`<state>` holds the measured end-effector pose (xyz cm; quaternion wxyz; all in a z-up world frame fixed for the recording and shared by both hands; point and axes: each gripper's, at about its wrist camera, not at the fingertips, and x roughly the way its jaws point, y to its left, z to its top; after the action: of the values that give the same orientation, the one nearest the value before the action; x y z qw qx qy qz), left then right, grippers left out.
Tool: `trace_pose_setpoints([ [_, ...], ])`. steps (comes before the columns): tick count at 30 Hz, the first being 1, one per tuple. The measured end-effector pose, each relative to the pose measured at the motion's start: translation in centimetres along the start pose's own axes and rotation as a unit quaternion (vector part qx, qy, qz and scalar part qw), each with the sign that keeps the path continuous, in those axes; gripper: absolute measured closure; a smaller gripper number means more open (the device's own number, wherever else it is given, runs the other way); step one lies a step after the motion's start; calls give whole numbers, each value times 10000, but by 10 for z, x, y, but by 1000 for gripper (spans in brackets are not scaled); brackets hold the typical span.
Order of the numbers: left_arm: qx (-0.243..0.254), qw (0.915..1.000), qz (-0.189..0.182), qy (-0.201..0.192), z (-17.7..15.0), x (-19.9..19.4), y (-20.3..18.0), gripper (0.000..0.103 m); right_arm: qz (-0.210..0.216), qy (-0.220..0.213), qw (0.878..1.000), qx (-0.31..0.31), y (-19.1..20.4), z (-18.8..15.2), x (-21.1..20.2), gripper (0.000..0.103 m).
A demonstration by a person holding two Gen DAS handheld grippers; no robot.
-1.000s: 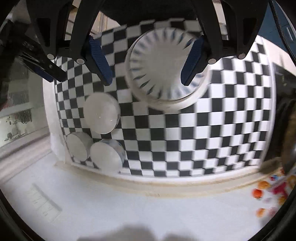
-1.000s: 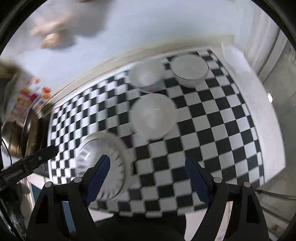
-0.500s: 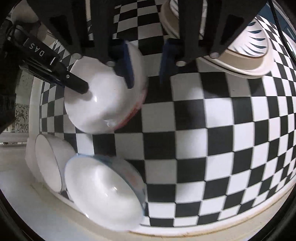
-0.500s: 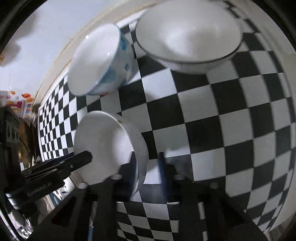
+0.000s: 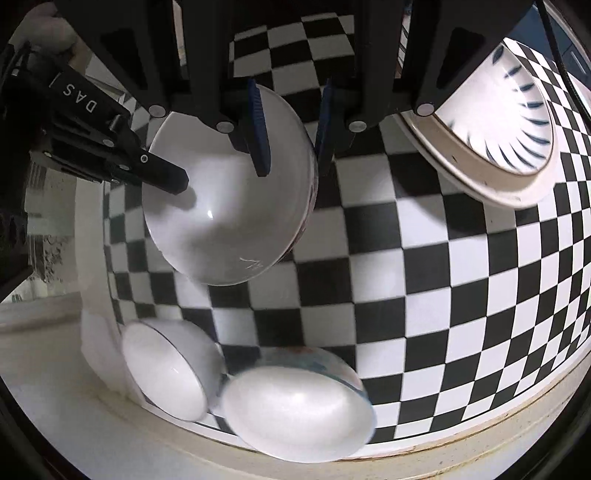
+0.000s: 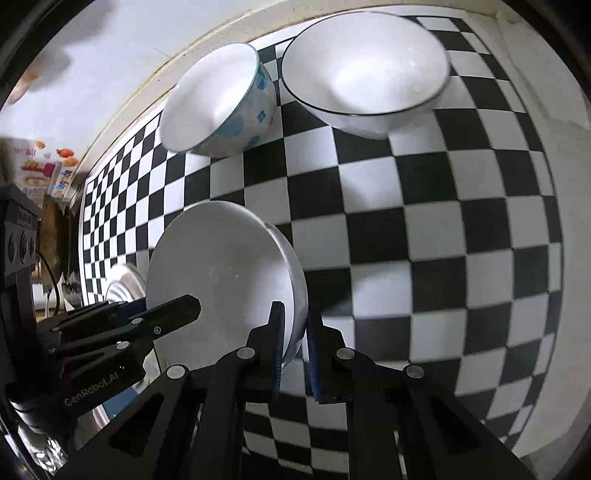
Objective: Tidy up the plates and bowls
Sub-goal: 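Lift the white bowl with both tools, then carry the white bowl with both tools over the dotted bowl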
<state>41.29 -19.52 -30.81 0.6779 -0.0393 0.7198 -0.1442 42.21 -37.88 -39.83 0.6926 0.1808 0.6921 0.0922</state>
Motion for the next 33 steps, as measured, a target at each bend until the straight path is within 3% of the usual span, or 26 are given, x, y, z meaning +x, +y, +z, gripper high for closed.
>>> trace_pose_setpoints([
  [8, 227, 9997, -36, 120, -30, 3, -15, 81, -90, 7, 9999, -81, -10, -44, -19, 90],
  [16, 325, 9989, 126, 301, -51, 24, -19, 81, -100, 159, 9998, 35, -20, -74, -5, 90],
  [28, 263, 9983, 139, 493, -57, 46, -28, 81, -165, 347, 9992, 70, -26, -84, 8, 87],
  [33, 38, 9991, -62, 411, -56, 14, -16, 80, -39, 427, 9988, 227, -34, -74, 1, 87],
])
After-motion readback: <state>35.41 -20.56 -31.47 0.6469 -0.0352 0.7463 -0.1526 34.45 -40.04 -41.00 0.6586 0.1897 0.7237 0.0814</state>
